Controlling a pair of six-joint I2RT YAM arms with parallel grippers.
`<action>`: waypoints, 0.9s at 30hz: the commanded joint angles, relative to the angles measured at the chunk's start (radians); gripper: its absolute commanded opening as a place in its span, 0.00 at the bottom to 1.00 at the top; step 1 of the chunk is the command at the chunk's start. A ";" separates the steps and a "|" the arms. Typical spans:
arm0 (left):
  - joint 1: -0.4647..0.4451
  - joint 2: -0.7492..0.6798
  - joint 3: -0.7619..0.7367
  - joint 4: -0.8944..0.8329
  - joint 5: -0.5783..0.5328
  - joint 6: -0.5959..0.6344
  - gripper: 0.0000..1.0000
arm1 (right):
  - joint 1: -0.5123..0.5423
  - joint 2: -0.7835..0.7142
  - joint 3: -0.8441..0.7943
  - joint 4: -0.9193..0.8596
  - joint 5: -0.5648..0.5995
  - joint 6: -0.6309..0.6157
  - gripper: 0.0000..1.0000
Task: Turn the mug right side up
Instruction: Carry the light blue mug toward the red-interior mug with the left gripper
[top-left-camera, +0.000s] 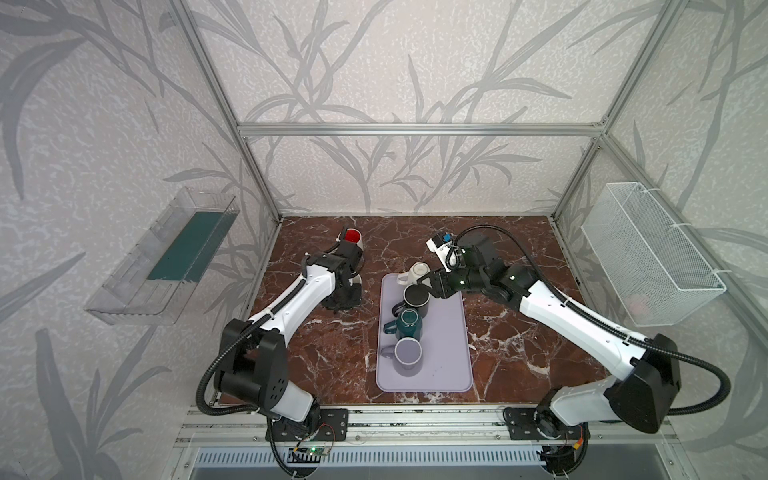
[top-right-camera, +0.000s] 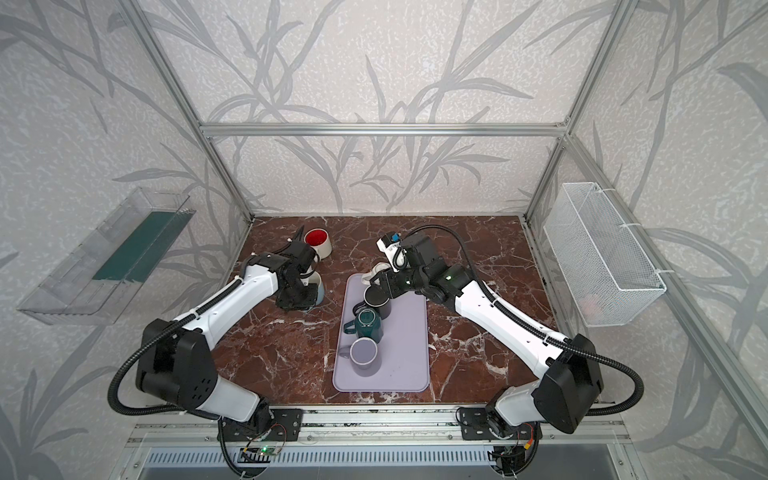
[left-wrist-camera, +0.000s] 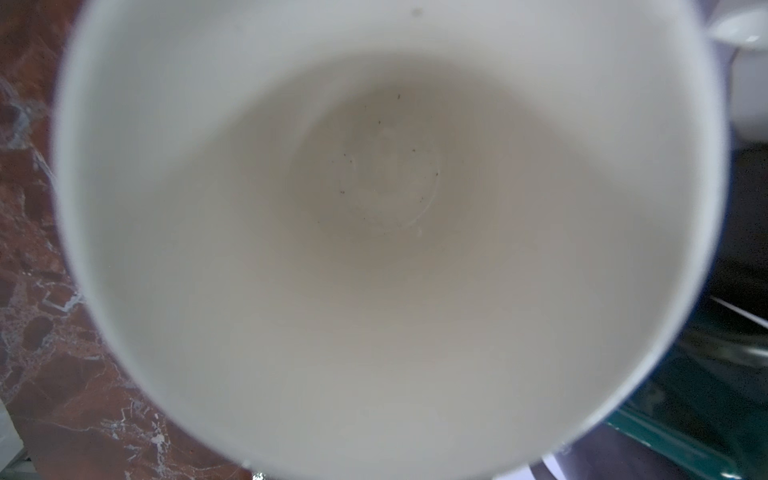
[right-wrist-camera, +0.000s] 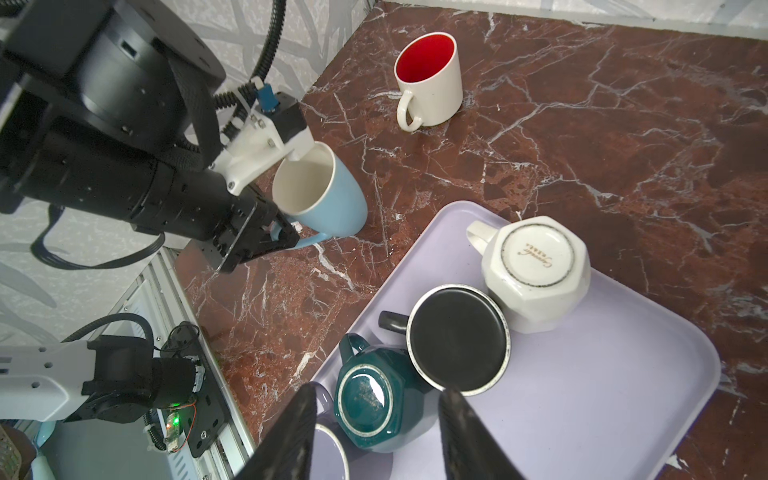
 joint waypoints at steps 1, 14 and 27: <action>-0.004 0.045 0.087 -0.017 -0.012 0.020 0.00 | -0.007 -0.050 -0.019 0.007 -0.001 0.002 0.49; -0.014 0.324 0.429 0.002 0.034 0.020 0.00 | -0.021 -0.105 -0.071 -0.018 0.005 0.007 0.49; -0.019 0.607 0.793 -0.061 0.003 -0.020 0.00 | -0.034 -0.130 -0.088 -0.046 0.009 0.001 0.49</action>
